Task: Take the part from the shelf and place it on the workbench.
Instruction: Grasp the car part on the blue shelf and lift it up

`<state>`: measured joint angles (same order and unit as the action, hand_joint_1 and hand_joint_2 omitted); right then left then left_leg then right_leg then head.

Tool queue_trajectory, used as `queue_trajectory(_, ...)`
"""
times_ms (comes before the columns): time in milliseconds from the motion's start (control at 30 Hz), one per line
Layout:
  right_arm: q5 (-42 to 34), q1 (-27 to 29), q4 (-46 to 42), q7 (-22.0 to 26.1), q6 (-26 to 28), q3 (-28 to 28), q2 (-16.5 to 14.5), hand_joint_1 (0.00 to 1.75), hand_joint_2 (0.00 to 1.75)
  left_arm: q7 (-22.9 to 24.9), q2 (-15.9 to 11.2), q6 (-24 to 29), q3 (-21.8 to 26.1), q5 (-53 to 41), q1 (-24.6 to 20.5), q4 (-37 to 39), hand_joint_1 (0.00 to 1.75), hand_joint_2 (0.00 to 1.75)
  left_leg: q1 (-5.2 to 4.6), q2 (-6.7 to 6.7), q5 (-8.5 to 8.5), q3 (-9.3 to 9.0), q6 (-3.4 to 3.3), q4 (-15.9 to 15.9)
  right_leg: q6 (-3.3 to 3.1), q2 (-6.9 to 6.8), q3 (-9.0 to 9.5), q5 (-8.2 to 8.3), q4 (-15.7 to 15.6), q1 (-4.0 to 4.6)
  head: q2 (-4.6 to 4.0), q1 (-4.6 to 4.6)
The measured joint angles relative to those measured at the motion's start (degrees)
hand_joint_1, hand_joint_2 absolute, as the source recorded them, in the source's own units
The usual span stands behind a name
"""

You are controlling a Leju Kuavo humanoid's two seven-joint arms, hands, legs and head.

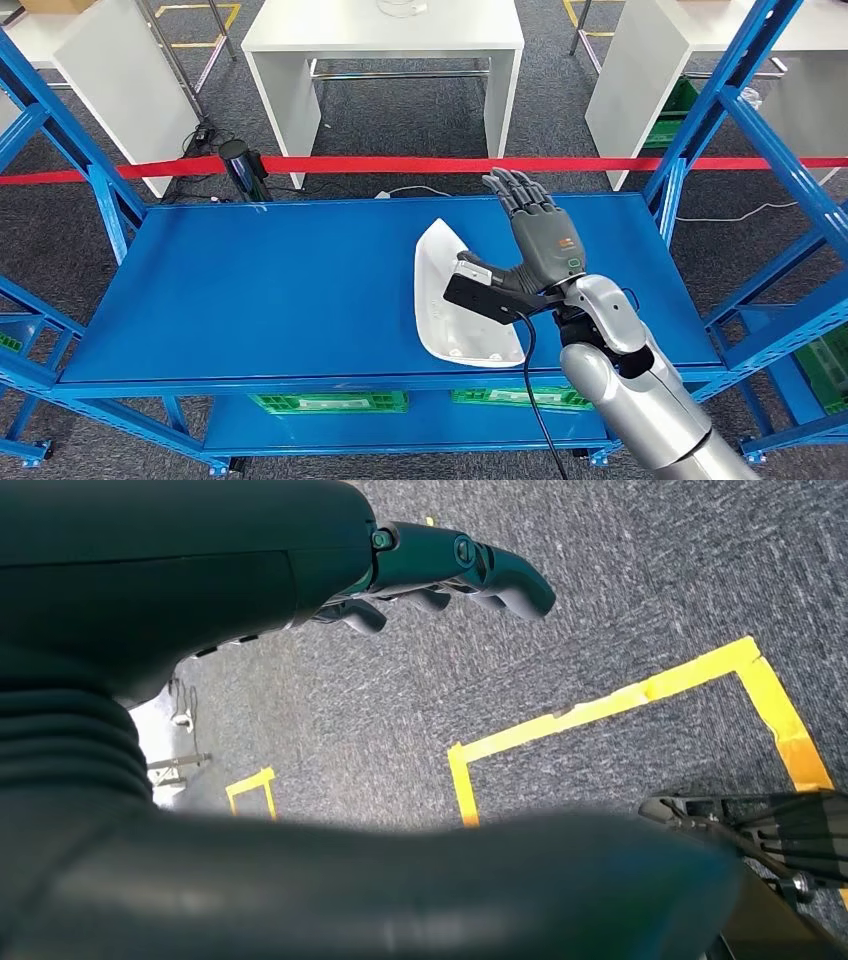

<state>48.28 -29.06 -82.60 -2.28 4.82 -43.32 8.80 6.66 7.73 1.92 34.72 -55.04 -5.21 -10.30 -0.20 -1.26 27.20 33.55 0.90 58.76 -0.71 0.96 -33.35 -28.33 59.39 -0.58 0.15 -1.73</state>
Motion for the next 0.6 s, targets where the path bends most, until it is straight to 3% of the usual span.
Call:
queue_trajectory(67, -0.1, 0.0, 0.0, 0.1, -0.1, 0.0, -0.1, 0.00, 0.00, -0.1, 0.0, -0.1, 0.0, 0.0, 0.0, 0.0, 0.00, 0.00, 0.00, 0.00, 0.00, 0.00, 0.00, 0.0, 0.00, 0.00, 0.00, 0.00, 0.0, 0.00, 0.00, 0.00)
queue_trajectory(200, -0.7, -0.1, 0.1, 0.3, -1.0, 0.0, -0.2, 0.00, 1.75, 0.0, 0.1, -0.1, 0.0, 0.0, 0.0, 0.0, 0.00, 0.00, 0.00, 0.00, 0.00, 0.00, 0.00, 0.0, 0.00, 0.00, 0.00, 0.00, 0.0, 0.00, 0.00, 0.00)
queue_trajectory(467, -8.6, -3.0, 2.8, -1.6, -13.2, -2.2, -0.2, 0.00, 1.75, 0.9, 0.1, -0.4, 0.0, -0.7, -0.2, 0.0, 0.00, 0.00, 0.00, 0.00, 0.00, -0.01, 0.00, 0.0, 0.00, 0.00, 0.00, 0.00, 0.0, 0.00, 0.01, 0.00)
queue_trajectory(600, -8.7, -4.1, 4.1, -2.6, -14.6, -3.7, -0.1, 0.00, 1.75, 1.0, 0.1, -0.4, 0.1, -0.7, -0.2, 0.0, 0.00, 0.00, 0.00, 0.00, 0.00, 0.00, 0.00, 0.0, 0.00, 0.00, -0.02, 0.00, 0.0, 0.00, 0.00, 0.00)
